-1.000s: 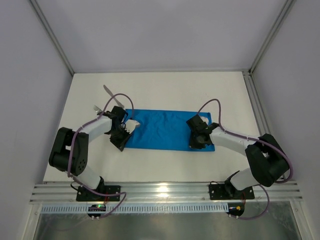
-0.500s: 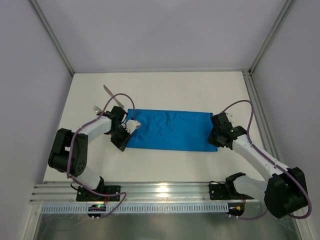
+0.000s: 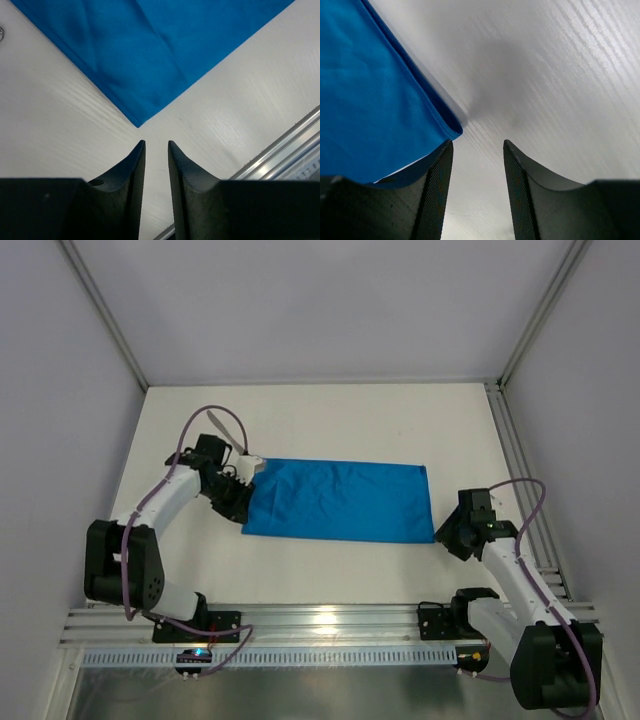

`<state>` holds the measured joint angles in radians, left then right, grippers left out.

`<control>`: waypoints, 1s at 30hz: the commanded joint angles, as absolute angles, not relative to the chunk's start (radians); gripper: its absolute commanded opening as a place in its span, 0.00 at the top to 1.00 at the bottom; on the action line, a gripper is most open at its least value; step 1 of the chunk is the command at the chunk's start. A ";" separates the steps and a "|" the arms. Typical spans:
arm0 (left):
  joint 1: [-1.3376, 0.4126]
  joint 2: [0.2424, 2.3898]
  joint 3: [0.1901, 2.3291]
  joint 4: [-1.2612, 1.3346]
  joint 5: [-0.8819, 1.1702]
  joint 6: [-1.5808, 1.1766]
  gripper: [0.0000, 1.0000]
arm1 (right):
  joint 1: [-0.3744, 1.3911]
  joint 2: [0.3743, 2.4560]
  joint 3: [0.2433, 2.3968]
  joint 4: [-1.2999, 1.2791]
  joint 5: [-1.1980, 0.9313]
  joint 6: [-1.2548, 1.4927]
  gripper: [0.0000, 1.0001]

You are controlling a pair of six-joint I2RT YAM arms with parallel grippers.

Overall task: Fold the napkin into a case and place the utensils inside
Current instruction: Pick up the rectangle-folded napkin from the center of the board.

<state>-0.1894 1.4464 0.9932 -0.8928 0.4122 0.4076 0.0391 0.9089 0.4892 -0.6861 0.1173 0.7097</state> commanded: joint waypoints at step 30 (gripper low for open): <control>-0.173 1.671 1.028 -0.784 0.411 0.305 0.77 | 0.014 0.992 0.460 -0.477 -0.038 0.650 0.91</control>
